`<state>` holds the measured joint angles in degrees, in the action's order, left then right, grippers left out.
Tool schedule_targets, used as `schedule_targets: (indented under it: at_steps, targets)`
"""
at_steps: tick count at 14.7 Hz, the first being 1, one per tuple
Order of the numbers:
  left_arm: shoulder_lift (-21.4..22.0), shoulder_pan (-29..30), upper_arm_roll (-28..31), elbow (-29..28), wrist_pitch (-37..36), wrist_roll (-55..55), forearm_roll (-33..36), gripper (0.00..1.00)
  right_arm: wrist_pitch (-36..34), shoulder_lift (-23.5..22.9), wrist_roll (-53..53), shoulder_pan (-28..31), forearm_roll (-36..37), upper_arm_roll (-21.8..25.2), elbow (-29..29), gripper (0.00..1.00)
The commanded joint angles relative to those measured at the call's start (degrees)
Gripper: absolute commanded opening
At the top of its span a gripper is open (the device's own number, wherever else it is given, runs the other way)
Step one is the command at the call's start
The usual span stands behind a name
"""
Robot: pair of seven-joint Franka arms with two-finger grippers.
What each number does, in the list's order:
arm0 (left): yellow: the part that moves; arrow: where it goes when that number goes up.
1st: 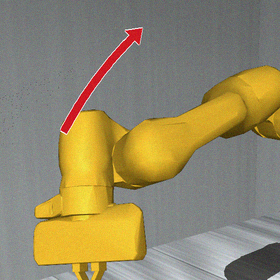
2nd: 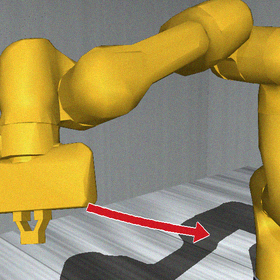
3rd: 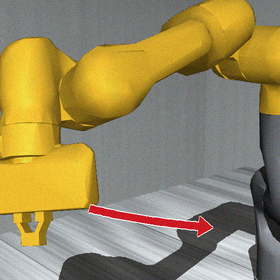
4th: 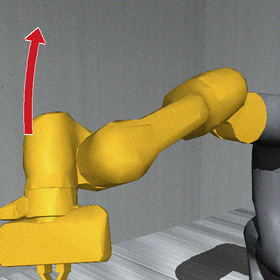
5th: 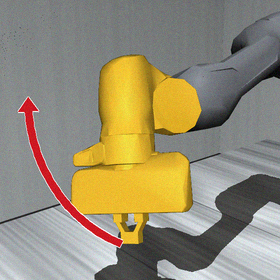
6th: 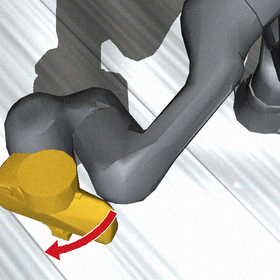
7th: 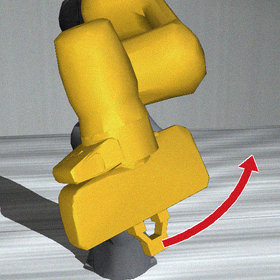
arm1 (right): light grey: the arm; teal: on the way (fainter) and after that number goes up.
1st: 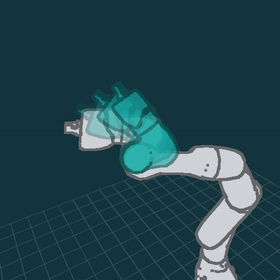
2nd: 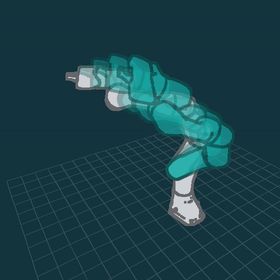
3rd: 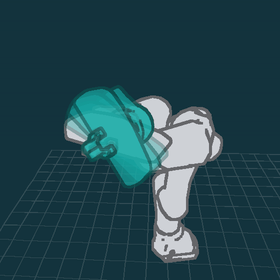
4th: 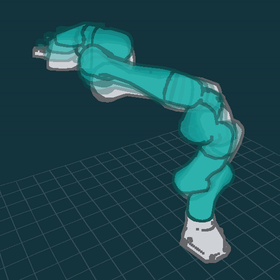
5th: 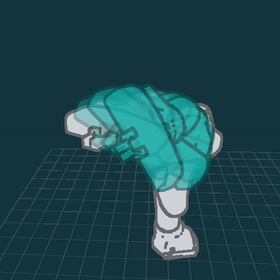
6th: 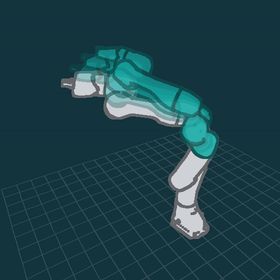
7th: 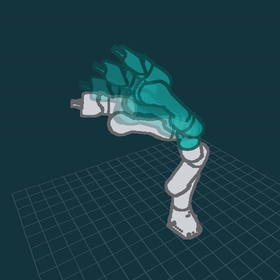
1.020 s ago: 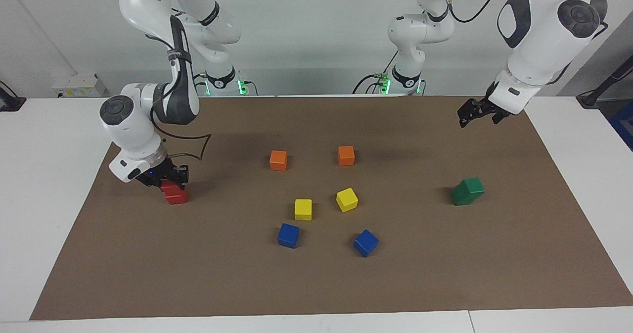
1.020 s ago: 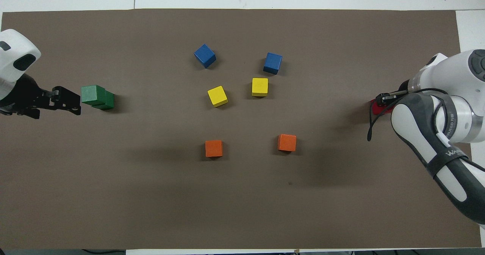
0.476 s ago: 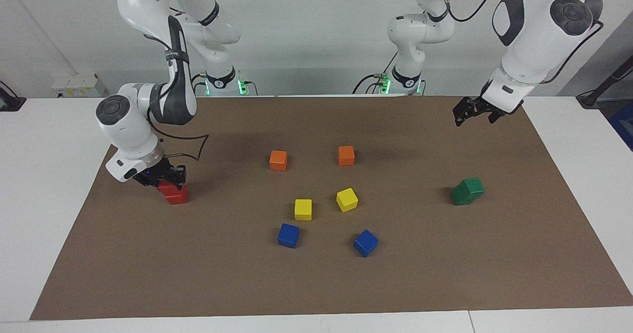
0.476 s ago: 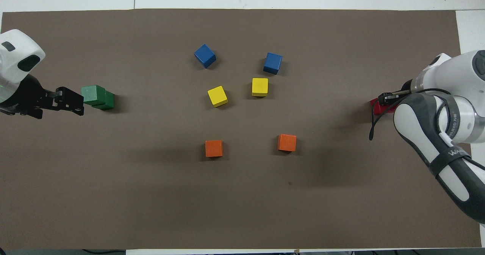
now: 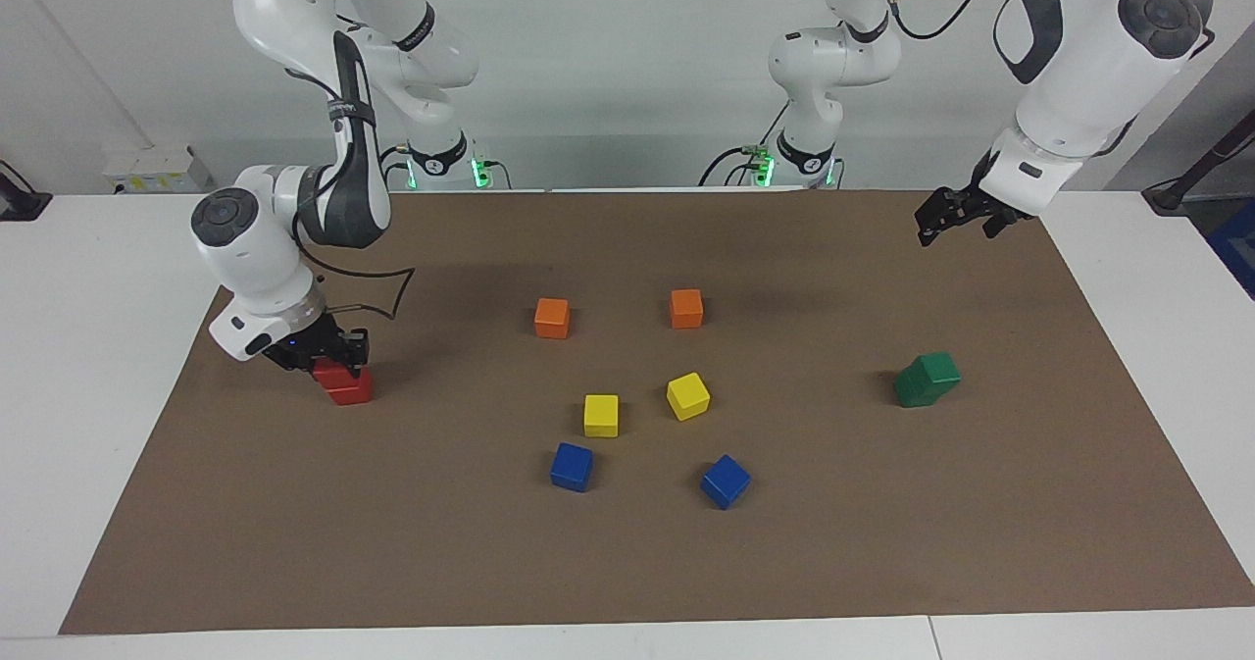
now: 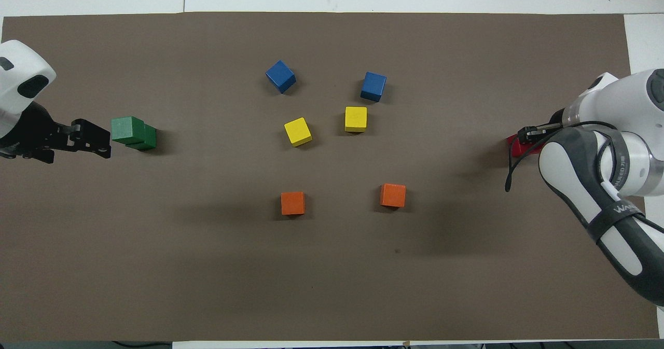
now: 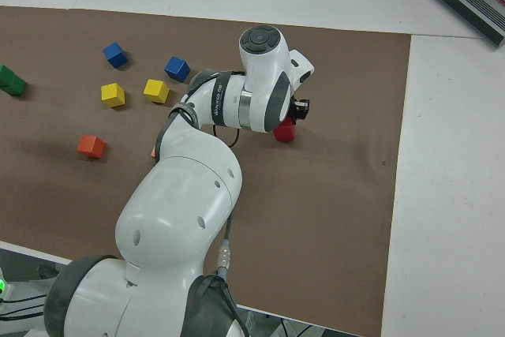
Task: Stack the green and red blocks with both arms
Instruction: 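Open and withdraw the left gripper while the right gripper holds the red stack, then open the right gripper and withdraw it from the red stack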
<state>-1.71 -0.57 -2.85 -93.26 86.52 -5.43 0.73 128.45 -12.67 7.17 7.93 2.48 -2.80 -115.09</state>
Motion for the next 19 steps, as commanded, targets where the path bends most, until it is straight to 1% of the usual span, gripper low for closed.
schedule_targets:
  at_steps: [1, 3, 4, 5, 6, 10, 14, 15, 17, 19]
  targets:
    - [1.4, 0.6, -0.9, -0.2, -1.3, 0.1, -0.5, 1.0, 1.5, 0.3, 0.1, 0.6, 0.4, -0.4, -1.3, 0.0]
    - [1.4, 0.6, -0.8, -0.1, -0.7, 0.4, -0.4, 1.0, 1.6, 0.3, 0.1, 0.6, 0.4, -0.4, -1.3, 0.0]
    - [1.4, 0.6, -0.8, -0.1, 0.0, 0.3, -0.5, 1.0, 1.6, 0.3, 0.0, 0.6, 0.4, -0.4, -1.2, 0.24]
    - [1.8, 0.7, -0.7, -0.8, 1.6, 0.3, -0.6, 1.0, 1.7, 0.2, -0.1, 0.6, 0.4, -0.4, -1.2, 0.72]
    - [2.4, 0.7, -0.5, -1.9, 3.4, 0.4, -0.6, 1.0, 1.6, 0.2, -0.3, 0.6, 0.4, -0.4, -1.1, 1.0]
    - [2.3, 0.7, -0.5, -1.8, 4.5, 4.2, -0.5, 1.0, 1.5, 0.2, -0.3, 0.7, 0.4, -0.4, -1.0, 1.0]
    - [2.2, 1.4, -0.5, -1.7, 5.1, 4.0, -0.6, 1.0, 0.2, 0.6, -0.6, 0.6, 0.3, -0.5, 0.3, 1.0]
    - [2.2, 1.4, -0.5, -1.7, 6.1, 4.0, -0.6, 1.0, -1.1, 1.1, -0.8, 0.3, 0.2, -0.5, 1.0, 1.0]
    - [2.2, 1.4, -0.7, -1.6, 7.0, 4.2, -0.6, 1.0, -5.0, 3.4, -2.4, -0.2, 0.1, -0.7, 2.8, 1.0]
    - [2.1, 1.4, -0.8, -1.7, 7.3, 4.3, -0.6, 1.0, -8.6, 8.1, -3.5, -1.2, 0.1, -0.8, 3.4, 1.0]
